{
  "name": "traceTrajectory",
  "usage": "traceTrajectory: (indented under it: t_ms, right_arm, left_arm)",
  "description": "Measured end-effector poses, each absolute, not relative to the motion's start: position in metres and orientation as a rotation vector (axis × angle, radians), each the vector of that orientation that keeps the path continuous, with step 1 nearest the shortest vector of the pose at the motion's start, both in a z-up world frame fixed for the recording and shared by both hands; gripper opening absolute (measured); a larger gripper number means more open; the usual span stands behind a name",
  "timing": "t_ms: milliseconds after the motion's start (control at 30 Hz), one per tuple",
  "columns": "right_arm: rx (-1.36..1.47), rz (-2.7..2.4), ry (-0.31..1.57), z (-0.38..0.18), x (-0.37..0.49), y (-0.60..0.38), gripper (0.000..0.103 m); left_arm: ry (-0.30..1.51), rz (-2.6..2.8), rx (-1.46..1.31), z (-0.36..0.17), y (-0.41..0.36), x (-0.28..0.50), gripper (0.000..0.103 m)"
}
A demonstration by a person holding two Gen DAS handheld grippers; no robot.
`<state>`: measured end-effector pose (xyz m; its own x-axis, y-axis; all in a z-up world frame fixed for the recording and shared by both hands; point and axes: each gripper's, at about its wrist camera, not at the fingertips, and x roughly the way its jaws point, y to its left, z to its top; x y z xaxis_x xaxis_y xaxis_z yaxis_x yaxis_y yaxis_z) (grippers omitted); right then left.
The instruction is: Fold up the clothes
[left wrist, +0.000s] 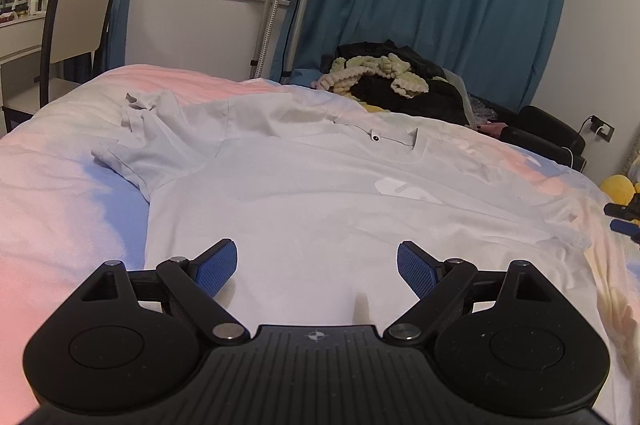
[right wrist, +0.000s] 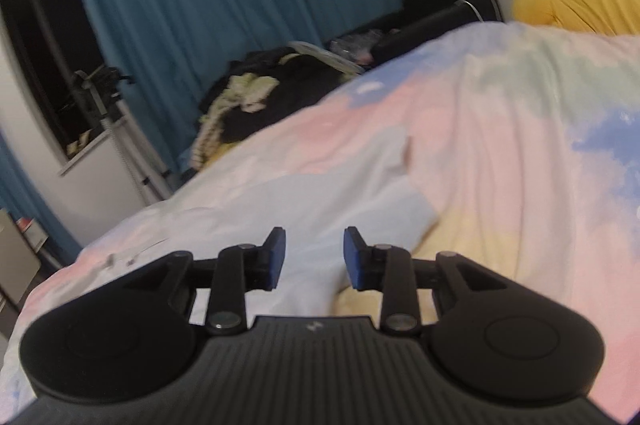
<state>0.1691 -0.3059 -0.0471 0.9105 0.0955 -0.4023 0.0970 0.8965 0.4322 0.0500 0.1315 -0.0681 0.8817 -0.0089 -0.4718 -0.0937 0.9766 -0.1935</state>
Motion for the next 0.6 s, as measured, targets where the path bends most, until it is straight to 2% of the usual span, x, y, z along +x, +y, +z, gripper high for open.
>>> traceTrajectory:
  t_ms: [300,600]
  right_arm:
    - [0.262,0.241,0.385,-0.009,0.072,-0.203,0.034]
    - [0.168,0.285,0.401,-0.037,0.037,-0.147,0.035]
  left_arm:
    - [0.442,0.010,-0.187,-0.051,0.127,0.022,0.090]
    - [0.431,0.001,-0.193,-0.050,0.127,0.016,0.090]
